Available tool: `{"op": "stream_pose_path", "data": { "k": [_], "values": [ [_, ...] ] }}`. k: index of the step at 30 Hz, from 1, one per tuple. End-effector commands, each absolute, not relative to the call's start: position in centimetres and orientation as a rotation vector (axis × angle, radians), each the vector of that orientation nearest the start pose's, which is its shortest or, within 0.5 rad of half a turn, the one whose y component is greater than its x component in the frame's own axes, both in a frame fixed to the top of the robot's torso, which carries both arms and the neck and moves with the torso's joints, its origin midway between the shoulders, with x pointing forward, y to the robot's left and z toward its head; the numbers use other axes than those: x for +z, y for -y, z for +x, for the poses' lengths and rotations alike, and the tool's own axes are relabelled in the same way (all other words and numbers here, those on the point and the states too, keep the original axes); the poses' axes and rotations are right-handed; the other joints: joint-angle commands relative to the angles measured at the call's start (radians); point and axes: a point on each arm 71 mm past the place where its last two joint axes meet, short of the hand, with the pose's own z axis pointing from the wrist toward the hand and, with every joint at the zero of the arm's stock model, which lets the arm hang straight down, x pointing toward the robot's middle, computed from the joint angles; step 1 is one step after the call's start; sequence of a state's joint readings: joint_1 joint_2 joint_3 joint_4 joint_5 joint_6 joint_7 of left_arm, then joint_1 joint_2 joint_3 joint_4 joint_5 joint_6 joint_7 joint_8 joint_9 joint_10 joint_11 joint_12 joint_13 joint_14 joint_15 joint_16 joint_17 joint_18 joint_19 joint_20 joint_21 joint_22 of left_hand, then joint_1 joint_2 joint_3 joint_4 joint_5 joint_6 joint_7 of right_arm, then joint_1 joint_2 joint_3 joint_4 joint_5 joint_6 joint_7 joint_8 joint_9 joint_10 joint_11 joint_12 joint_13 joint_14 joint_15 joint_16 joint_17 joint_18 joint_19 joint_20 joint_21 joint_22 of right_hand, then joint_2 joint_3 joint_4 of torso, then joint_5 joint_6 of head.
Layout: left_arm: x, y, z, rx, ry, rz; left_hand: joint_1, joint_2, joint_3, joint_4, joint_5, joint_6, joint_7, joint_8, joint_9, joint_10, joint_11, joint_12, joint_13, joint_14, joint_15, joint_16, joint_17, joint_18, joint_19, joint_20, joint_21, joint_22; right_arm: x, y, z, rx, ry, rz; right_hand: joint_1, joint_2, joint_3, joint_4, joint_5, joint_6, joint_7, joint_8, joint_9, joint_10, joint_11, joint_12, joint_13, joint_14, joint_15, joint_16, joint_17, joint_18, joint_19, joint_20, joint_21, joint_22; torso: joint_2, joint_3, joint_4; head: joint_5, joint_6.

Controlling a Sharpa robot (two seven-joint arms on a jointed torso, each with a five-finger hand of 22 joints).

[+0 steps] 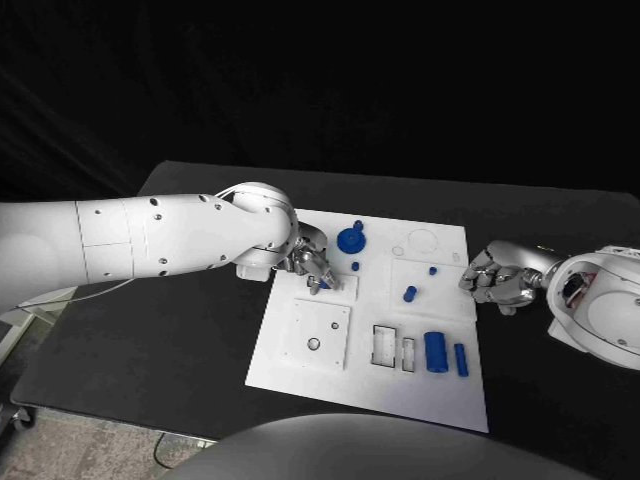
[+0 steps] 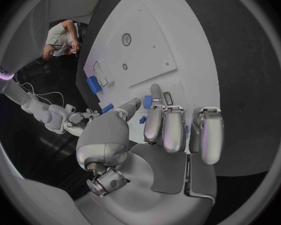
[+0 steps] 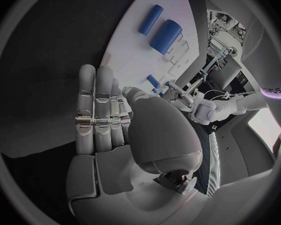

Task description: Assemble the parts on the task board

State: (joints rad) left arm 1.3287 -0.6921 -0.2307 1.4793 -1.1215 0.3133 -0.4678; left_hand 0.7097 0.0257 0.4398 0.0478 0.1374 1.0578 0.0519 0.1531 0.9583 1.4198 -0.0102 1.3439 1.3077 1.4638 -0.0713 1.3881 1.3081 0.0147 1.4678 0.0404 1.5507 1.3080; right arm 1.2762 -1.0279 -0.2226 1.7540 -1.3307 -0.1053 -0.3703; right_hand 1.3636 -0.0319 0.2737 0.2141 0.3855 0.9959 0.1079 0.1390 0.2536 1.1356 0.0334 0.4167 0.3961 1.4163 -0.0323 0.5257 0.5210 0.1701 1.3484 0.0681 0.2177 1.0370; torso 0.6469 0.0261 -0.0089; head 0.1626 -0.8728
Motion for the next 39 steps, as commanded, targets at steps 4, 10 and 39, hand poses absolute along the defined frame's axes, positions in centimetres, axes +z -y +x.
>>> {"op": "stream_pose_path", "data": {
  "k": [4, 10, 39],
  "values": [
    [-23.92, -15.93, 46.83, -0.365, -2.472, 0.221, -0.021, -0.003, -0.053, 0.035, -0.009, -0.004, 0.008, -0.01, -0.006, -0.011, 0.001, -0.006, 0.142, 0.069, 0.009, -0.007, 0.206, -0.008, 0.089, 0.008, -0.011, 0.254, -22.14, 23.85, 42.3, 0.417, -2.095, -0.055, 0.004, 0.003, 0.009, 0.0, 0.004, 0.0, 0.005, 0.002, 0.002, 0.002, 0.004, -0.005, -0.003, -0.002, 0.001, -0.007, 0.0, 0.01, -0.005, 0.004, -0.007, -0.002, 0.0, -0.0002, -0.0002, 0.001, 0.0],
    [-23.76, -15.93, 46.85, -0.383, -2.446, 0.194, -0.015, 0.005, -0.073, 0.049, 0.017, -0.004, 0.008, -0.011, -0.007, -0.013, 0.002, -0.007, 0.142, 0.068, 0.009, -0.008, 0.206, -0.008, 0.088, 0.009, -0.012, 0.253, -22.19, 23.86, 42.28, 0.416, -2.098, -0.056, 0.004, 0.003, 0.009, 0.0, 0.004, 0.0, 0.005, 0.002, 0.002, 0.002, 0.004, -0.005, -0.003, -0.002, 0.001, -0.007, 0.0, 0.01, -0.005, 0.004, -0.007, -0.002, 0.001, -0.0001, -0.0001, 0.0, 0.0],
    [-23.59, -15.89, 46.82, -0.428, -2.434, 0.124, 0.139, 0.038, -0.049, -0.024, 0.272, 0.02, -0.017, 0.036, 0.038, 0.002, -0.02, 0.007, 0.148, 0.078, -0.009, 0.02, 0.214, -0.012, 0.098, -0.008, 0.009, 0.259, -22.74, 23.86, 42.16, 0.418, -2.112, -0.055, 0.004, 0.003, 0.009, 0.0, 0.004, 0.0, 0.005, 0.002, 0.002, 0.002, 0.004, -0.005, -0.003, -0.003, 0.001, -0.007, 0.0, 0.01, -0.005, 0.004, -0.007, -0.002, -0.001, 0.0009, 0.0002, 0.003, 0.0]
  ]
}}
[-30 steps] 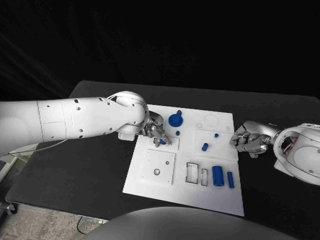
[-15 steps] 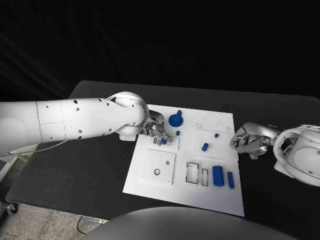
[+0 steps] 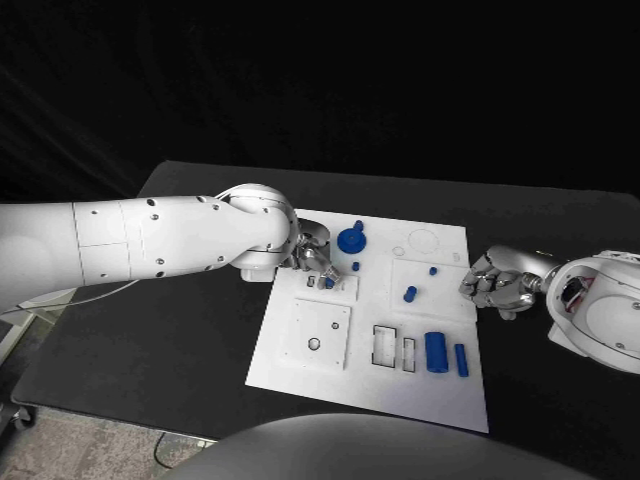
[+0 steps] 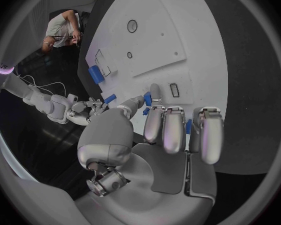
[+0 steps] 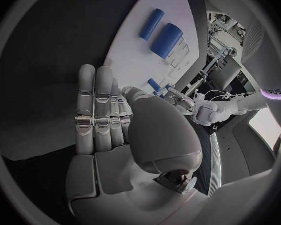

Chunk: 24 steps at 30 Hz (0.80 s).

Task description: Assemble the parts on the task board

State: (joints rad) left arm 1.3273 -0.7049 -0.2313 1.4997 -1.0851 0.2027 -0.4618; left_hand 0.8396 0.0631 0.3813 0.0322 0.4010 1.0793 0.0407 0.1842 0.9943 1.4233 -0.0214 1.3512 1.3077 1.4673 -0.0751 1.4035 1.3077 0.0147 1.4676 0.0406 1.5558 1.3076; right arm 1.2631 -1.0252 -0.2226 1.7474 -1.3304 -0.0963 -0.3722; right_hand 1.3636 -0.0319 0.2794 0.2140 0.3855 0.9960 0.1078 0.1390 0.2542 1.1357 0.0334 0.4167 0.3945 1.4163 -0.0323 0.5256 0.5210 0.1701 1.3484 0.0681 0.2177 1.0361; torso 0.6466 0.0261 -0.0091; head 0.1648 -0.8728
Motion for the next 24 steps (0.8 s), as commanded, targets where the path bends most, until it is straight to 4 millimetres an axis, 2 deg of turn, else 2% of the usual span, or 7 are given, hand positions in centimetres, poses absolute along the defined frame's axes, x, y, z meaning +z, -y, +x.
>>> {"op": "stream_pose_path", "data": {
  "k": [1, 5, 9, 15, 24],
  "values": [
    [-23.6, -15.94, 46.83, -0.426, -2.436, 0.126, 0.011, 0.001, 0.016, -0.013, 0.012, -0.003, -0.006, 0.005, 0.003, -0.002, -0.009, -0.001, 0.148, 0.074, -0.005, 0.004, 0.214, -0.012, 0.098, -0.008, 0.003, 0.26, -22.75, 23.86, 42.16, 0.418, -2.112, -0.055, 0.004, 0.003, 0.003, 0.0, 0.004, 0.0, 0.005, 0.002, 0.001, 0.002, 0.004, -0.005, -0.002, -0.003, 0.001, -0.007, 0.0, 0.01, -0.005, 0.004, -0.007, -0.001, -0.001, 0.0004, 0.0004, 0.001, 0.0],
    [-23.63, -16.05, 46.83, -0.42, -2.441, 0.13, 0.016, -0.002, 0.045, -0.032, 0.025, -0.01, -0.005, 0.005, 0.006, -0.004, -0.009, -0.005, 0.147, 0.074, -0.005, 0.002, 0.214, -0.012, 0.098, -0.008, 0.003, 0.26, -22.76, 23.87, 42.16, 0.418, -2.112, -0.055, 0.004, 0.004, 0.004, -0.001, 0.004, 0.0, 0.005, 0.002, 0.001, 0.001, 0.004, -0.006, -0.003, -0.003, 0.001, -0.007, 0.0, 0.01, -0.005, 0.004, -0.008, -0.001, 0.0, 0.0002, 0.0003, -0.001, 0.0],
    [-23.65, -16.06, 46.83, -0.417, -2.443, 0.135, 0.015, -0.003, 0.059, -0.038, 0.027, -0.011, -0.005, 0.006, 0.007, -0.005, -0.009, -0.006, 0.146, 0.074, -0.005, 0.001, 0.214, -0.012, 0.098, -0.008, 0.002, 0.259, -22.78, 23.87, 42.15, 0.418, -2.113, -0.055, 0.004, 0.004, 0.004, -0.001, 0.004, 0.0, 0.005, 0.002, 0.001, 0.001, 0.004, -0.006, -0.003, -0.003, 0.001, -0.007, 0.0, 0.01, -0.005, 0.004, -0.008, -0.001, 0.0, -0.0002, 0.0001, 0.0, 0.0],
    [-23.66, -15.98, 46.74, -0.418, -2.446, 0.142, 0.003, -0.004, 0.105, -0.054, 0.054, -0.013, -0.004, 0.009, 0.011, -0.008, -0.008, -0.013, 0.142, 0.074, -0.004, 0.0, 0.213, -0.012, 0.097, -0.008, 0.002, 0.259, -22.79, 23.9, 42.13, 0.418, -2.113, -0.054, 0.004, 0.004, 0.004, -0.001, 0.004, 0.0, 0.005, 0.002, 0.001, 0.001, 0.004, -0.006, -0.003, -0.003, 0.001, -0.007, 0.0, 0.01, -0.005, 0.004, -0.008, -0.001, 0.001, 0.0, -0.0001, 0.001, 0.0],
    [-23.74, -16.27, 46.53, -0.406, -2.466, 0.159, -0.007, -0.003, 0.139, -0.066, 0.072, -0.014, -0.003, 0.012, 0.014, -0.012, -0.008, -0.021, 0.138, 0.073, -0.004, -0.002, 0.213, -0.011, 0.096, -0.008, -0.001, 0.259, -22.79, 23.91, 42.12, 0.417, -2.113, -0.053, 0.004, 0.004, 0.004, -0.001, 0.004, 0.0, 0.005, 0.002, 0.001, 0.001, 0.004, -0.006, -0.003, -0.003, 0.001, -0.007, 0.0, 0.01, -0.005, 0.004, -0.008, -0.001, 0.0, 0.0007, 0.0002, -0.001, 0.0]
  ]
}}
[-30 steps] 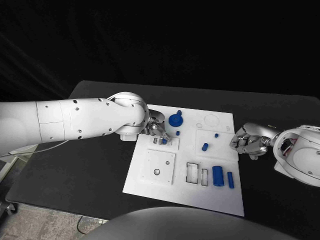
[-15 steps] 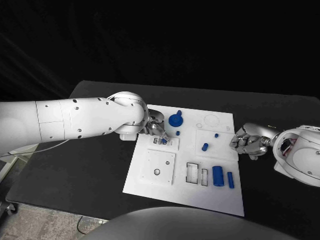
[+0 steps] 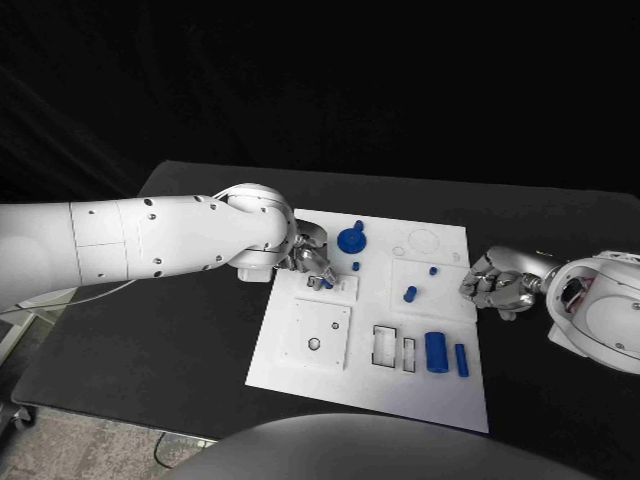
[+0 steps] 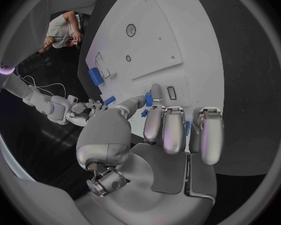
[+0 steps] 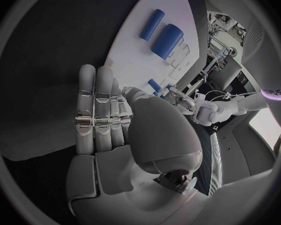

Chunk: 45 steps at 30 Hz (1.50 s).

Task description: Assemble the parts on the task board

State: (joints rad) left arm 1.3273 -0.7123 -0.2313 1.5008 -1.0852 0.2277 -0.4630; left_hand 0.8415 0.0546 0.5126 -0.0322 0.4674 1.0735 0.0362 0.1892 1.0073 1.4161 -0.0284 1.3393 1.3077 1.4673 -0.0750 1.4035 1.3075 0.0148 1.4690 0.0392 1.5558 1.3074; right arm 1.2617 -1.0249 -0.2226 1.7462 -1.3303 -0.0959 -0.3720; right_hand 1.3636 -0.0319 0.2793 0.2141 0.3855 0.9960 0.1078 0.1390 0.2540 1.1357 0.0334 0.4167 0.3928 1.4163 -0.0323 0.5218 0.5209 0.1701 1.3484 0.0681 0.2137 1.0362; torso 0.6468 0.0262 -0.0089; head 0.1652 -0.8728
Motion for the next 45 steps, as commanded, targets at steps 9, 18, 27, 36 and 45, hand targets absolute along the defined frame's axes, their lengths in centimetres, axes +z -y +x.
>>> {"op": "stream_pose_path", "data": {
  "k": [9, 18, 27, 36, 45],
  "values": [
    [-23.8, -16.59, 46.49, -0.392, -2.475, 0.169, -0.013, 0.005, 0.014, -0.004, 0.009, -0.01, 0.003, 0.007, 0.002, -0.007, 0.0, -0.012, 0.136, 0.073, -0.004, -0.003, 0.213, -0.011, 0.094, -0.006, -0.002, 0.258, -22.79, 23.96, 42.1, 0.416, -2.113, -0.052, 0.003, 0.004, 0.005, -0.001, 0.004, 0.0, 0.005, 0.002, 0.002, 0.002, 0.005, -0.007, -0.002, -0.004, 0.001, -0.004, 0.001, 0.01, -0.005, 0.004, -0.004, -0.001, 0.0, -0.0001, 0.0001, 0.0, 0.0],
    [-23.8, -16.36, 46.54, -0.396, -2.471, 0.169, -0.019, 0.007, 0.021, -0.003, 0.005, -0.012, 0.004, 0.006, 0.002, -0.009, 0.001, -0.015, 0.135, 0.072, -0.003, -0.005, 0.212, -0.011, 0.094, -0.006, -0.004, 0.258, -22.79, 23.9, 42.09, 0.416, -2.114, -0.053, 0.003, 0.004, 0.005, -0.001, 0.004, 0.0, 0.005, 0.002, 0.002, 0.002, 0.005, -0.007, -0.002, -0.004, 0.001, -0.004, 0.001, 0.01, -0.005, 0.004, -0.004, -0.001, 0.0, 0.0001, -0.0006, 0.002, 0.0],
    [-23.77, -16.11, 46.62, -0.407, -2.462, 0.157, -0.044, 0.01, 0.026, 0.006, -0.066, -0.015, 0.007, 0.005, 0.002, -0.011, 0.005, -0.019, 0.133, 0.07, 0.0, -0.009, 0.212, -0.01, 0.093, -0.003, -0.006, 0.257, -22.79, 23.91, 42.07, 0.416, -2.115, -0.053, 0.003, 0.004, 0.005, -0.001, 0.004, 0.0, 0.005, 0.002, 0.002, 0.002, 0.005, -0.007, -0.002, -0.004, 0.001, -0.004, 0.001, 0.01, -0.005, 0.004, -0.004, -0.001, 0.0, -0.0001, -0.0003, 0.001, 0.0],
    [-23.77, -15.94, 46.57, -0.413, -2.464, 0.159, -0.098, 0.003, -0.037, 0.065, -0.226, -0.01, 0.013, -0.006, -0.015, -0.013, 0.01, -0.024, 0.131, 0.069, 0.005, -0.015, 0.21, -0.009, 0.091, 0.002, -0.01, 0.256, -22.79, 23.92, 42.06, 0.417, -2.115, -0.053, 0.003, 0.004, 0.005, -0.001, 0.004, 0.0, 0.005, 0.002, 0.002, 0.002, 0.005, -0.007, -0.002, -0.004, 0.001, -0.004, 0.001, 0.01, -0.005, 0.004, -0.004, -0.001, 0.0, -0.0001, -0.0002, 0.0, 0.0],
    [-23.8, -16.1, 46.6, -0.407, -2.467, 0.16, -0.147, -0.03, -0.2, 0.173, -0.415, 0.01, 0.012, -0.014, -0.032, -0.013, 0.011, -0.024, 0.132, 0.069, 0.005, -0.015, 0.211, -0.01, 0.091, 0.004, -0.009, 0.256, -22.83, 23.95, 42.07, 0.414, -2.119, -0.053, 0.003, 0.004, 0.005, -0.002, 0.004, 0.0, 0.005, 0.002, 0.002, 0.002, 0.005, -0.007, -0.002, -0.004, 0.002, -0.004, 0.001, 0.01, -0.006, 0.005, -0.005, -0.002, 0.0, 0.0, 0.0, -0.001, 0.0]
  ]
}}
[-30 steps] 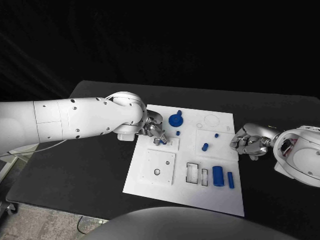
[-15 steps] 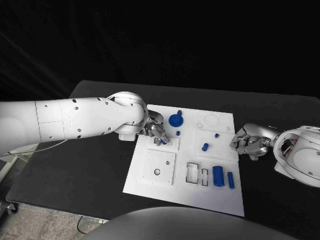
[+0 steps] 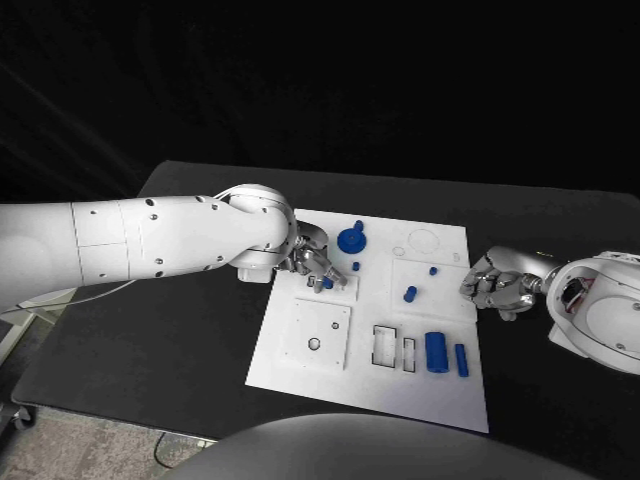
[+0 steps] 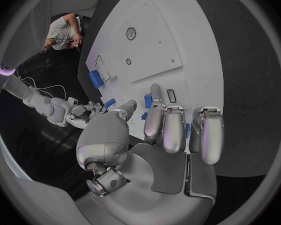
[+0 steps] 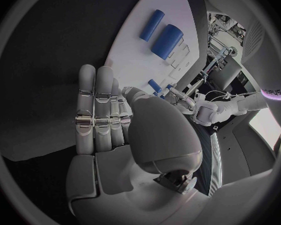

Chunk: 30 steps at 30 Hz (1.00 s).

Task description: Assemble the parts on the task board

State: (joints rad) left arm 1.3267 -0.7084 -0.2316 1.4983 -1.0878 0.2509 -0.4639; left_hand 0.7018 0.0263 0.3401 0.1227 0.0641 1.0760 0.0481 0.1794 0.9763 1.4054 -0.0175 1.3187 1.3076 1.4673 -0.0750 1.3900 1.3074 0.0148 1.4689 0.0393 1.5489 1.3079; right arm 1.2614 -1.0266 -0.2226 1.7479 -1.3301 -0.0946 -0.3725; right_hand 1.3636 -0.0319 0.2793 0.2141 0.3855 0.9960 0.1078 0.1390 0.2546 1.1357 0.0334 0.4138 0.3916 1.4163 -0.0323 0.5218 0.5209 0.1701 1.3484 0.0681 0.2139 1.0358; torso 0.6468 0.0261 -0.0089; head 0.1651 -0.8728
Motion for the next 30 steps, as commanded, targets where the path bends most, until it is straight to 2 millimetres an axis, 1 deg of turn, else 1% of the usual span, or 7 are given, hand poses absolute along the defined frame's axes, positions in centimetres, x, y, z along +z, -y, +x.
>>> {"op": "stream_pose_path", "data": {
  "k": [1, 8, 16, 18, 22, 28, 30],
  "values": [
    [-23.8, -16.12, 46.62, -0.406, -2.466, 0.161, -0.009, -0.001, -0.037, 0.025, -0.012, 0.01, 0.0, -0.003, -0.001, -0.001, 0.0, -0.002, 0.132, 0.069, 0.005, -0.001, 0.211, -0.01, 0.092, 0.003, -0.001, 0.256, -22.83, 23.95, 42.07, 0.413, -2.119, -0.054, 0.003, 0.004, 0.005, -0.002, 0.004, 0.0, 0.005, 0.002, 0.002, 0.002, 0.005, -0.004, -0.001, -0.004, 0.002, -0.004, 0.001, 0.01, -0.006, 0.005, -0.005, -0.001, 0.0, -0.0003, 0.0, 0.0, 0.0],
    [-23.8, -16.27, 46.7, -0.393, -2.461, 0.168, 0.002, 0.013, -0.07, 0.051, -0.012, 0.026, -0.006, 0.011, 0.009, 0.005, -0.005, 0.004, 0.135, 0.072, 0.002, 0.006, 0.213, -0.011, 0.094, 0.0, 0.004, 0.258, -22.87, 23.95, 42.08, 0.412, -2.123, -0.054, 0.003, 0.004, 0.005, -0.002, 0.004, 0.0, 0.005, 0.002, 0.002, 0.002, 0.005, -0.004, -0.001, -0.004, 0.002, -0.004, 0.001, 0.01, -0.006, 0.005, -0.005, -0.001, 0.0, 0.0, 0.0001, 0.001, 0.0],
    [-23.68, -16.15, 46.65, -0.406, -2.443, 0.156, 0.017, 0.023, -0.136, 0.1, -0.014, 0.044, -0.018, 0.06, 0.062, 0.014, -0.016, 0.013, 0.139, 0.076, -0.007, 0.016, 0.216, -0.013, 0.098, -0.008, 0.013, 0.26, -22.89, 23.93, 42.1, 0.412, -2.123, -0.055, 0.003, 0.004, 0.005, -0.002, 0.004, 0.0, 0.005, 0.002, 0.002, 0.002, 0.005, -0.004, -0.001, -0.004, 0.002, -0.004, 0.001, 0.01, -0.006, 0.005, -0.005, -0.001, 0.0, -0.0002, -0.0001, 0.001, 0.0],
    [-23.63, -16.06, 46.62, -0.413, -2.437, 0.15, 0.031, 0.028, -0.147, 0.106, -0.014, 0.04, -0.02, 0.076, 0.081, 0.015, -0.017, 0.014, 0.139, 0.076, -0.008, 0.018, 0.216, -0.013, 0.099, -0.01, 0.014, 0.261, -22.9, 23.92, 42.11, 0.412, -2.123, -0.055, 0.003, 0.004, 0.005, -0.002, 0.004, 0.0, 0.005, 0.002, 0.002, 0.002, 0.005, -0.004, -0.001, -0.004, 0.002, -0.004, 0.001, 0.01, -0.006, 0.005, -0.005, -0.001, 0.0, 0.0, -0.0004, 0.0, 0.0],
    [-23.58, -15.97, 46.61, -0.42, -2.43, 0.144, 0.045, 0.033, -0.158, 0.109, -0.013, 0.032, -0.021, 0.087, 0.098, 0.016, -0.017, 0.014, 0.139, 0.077, -0.009, 0.018, 0.216, -0.013, 0.099, -0.01, 0.015, 0.261, -22.91, 23.93, 42.1, 0.412, -2.123, -0.055, 0.003, 0.004, 0.005, -0.002, 0.004, 0.0, 0.005, 0.002, 0.002, 0.002, 0.005, -0.004, -0.001, -0.004, 0.002, -0.004, 0.001, 0.01, -0.006, 0.005, -0.005, -0.001, 0.0, 0.0002, -0.0007, 0.001, 0.0],
    [-23.37, -16.3, 46.61, -0.421, -2.421, 0.135, 0.061, 0.039, -0.168, 0.112, -0.012, 0.016, -0.019, 0.094, 0.113, 0.017, -0.017, 0.016, 0.14, 0.077, -0.009, 0.016, 0.215, -0.013, 0.099, -0.011, 0.016, 0.261, -22.87, 24.0, 42.09, 0.413, -2.119, -0.051, 0.003, 0.004, 0.005, -0.002, 0.004, 0.0, 0.005, 0.002, 0.002, 0.002, 0.005, -0.004, -0.001, -0.004, 0.002, -0.004, 0.001, 0.01, -0.006, 0.005, -0.005, -0.001, 0.0, 0.0003, -0.0007, -0.003, 0.0],
    [-22.84, -16.52, 46.8, -0.42, -2.41, 0.134, 0.073, 0.043, -0.178, 0.115, -0.012, -0.003, -0.017, 0.098, 0.125, 0.023, -0.016, 0.022, 0.143, 0.079, -0.009, 0.023, 0.217, -0.015, 0.102, -0.011, 0.021, 0.263, -22.82, 24.02, 42.08, 0.415, -2.114, -0.048, 0.003, 0.004, 0.006, -0.002, 0.004, 0.0, 0.005, 0.003, 0.002, 0.003, 0.005, -0.004, -0.002, -0.004, 0.002, -0.005, 0.001, 0.01, -0.006, 0.005, -0.006, -0.001, 0.0, 0.0002, -0.0009, -0.004, 0.0]
  ]
}}
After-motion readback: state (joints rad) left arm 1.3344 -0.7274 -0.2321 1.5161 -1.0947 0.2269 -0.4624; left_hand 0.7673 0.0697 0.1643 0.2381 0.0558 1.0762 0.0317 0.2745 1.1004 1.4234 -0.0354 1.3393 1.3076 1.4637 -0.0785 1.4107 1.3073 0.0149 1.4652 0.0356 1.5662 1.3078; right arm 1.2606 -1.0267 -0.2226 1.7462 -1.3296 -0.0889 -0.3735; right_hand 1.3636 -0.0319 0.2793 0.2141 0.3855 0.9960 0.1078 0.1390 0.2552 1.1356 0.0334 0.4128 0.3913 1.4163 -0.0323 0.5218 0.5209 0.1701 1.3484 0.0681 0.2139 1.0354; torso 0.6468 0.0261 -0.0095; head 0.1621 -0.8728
